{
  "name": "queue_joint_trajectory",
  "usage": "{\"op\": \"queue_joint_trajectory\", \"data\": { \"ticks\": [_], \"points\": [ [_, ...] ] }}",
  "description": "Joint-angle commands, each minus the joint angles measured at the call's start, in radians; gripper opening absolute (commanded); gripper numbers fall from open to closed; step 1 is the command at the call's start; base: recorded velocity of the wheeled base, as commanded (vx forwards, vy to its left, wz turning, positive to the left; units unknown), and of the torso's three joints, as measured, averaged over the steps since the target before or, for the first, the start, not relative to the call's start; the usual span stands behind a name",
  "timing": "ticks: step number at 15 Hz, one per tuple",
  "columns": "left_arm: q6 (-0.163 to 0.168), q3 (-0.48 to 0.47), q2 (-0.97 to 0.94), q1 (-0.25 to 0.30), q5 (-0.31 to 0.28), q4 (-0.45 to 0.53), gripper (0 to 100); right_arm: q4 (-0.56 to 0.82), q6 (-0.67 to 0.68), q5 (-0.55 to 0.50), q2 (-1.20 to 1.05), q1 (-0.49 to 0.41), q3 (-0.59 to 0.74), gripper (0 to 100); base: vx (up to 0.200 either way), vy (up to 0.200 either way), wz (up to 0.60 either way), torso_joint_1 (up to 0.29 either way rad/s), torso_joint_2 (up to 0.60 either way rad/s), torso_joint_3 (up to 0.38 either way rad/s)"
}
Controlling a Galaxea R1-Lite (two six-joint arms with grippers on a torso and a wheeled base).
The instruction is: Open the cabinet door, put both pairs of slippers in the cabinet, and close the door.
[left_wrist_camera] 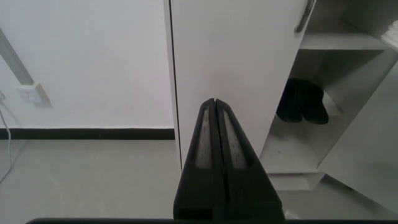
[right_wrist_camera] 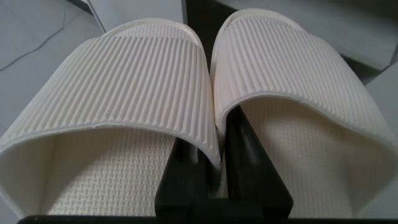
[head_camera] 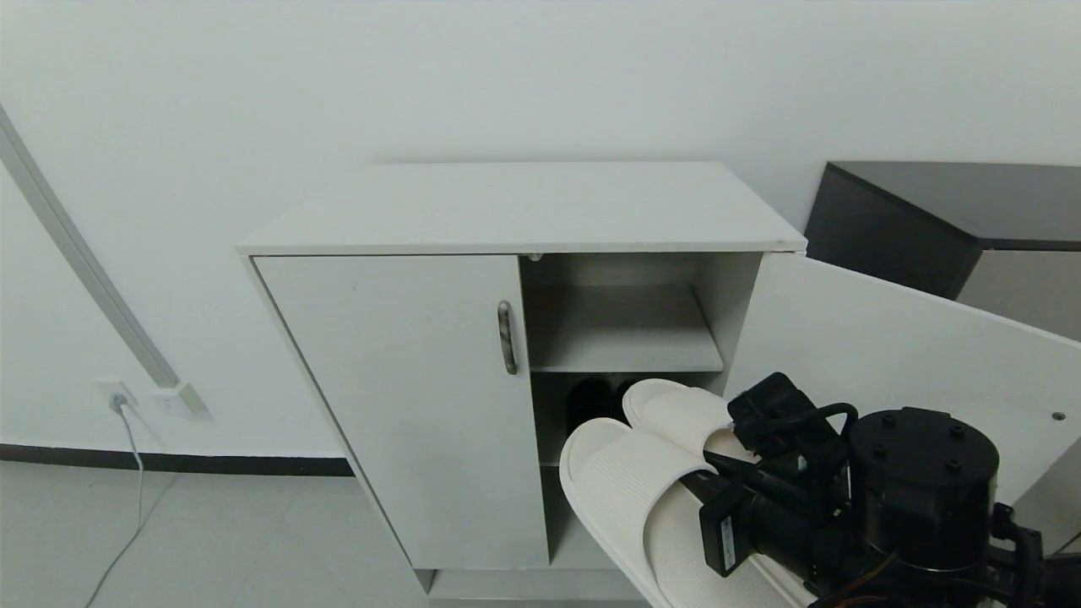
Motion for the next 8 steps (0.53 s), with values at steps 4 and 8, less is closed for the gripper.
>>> {"op": "queue_joint_trajectory", "data": {
  "ticks": [4,8],
  "points": [
    [-0.001,0.0,0.001,0.0,0.0,0.0,0,0.0,-0.001,0.001,0.003,0.0,0.0,0,0.0,0.0,0.0,-0.133,0.47,0.338],
    [-0.001,0.0,0.001,0.0,0.0,0.0,0,-0.008,-0.001,-0.001,0.003,0.0,0.005,0,0.0,0.0,0.0,-0.091,0.45,0.359]
  ]
}}
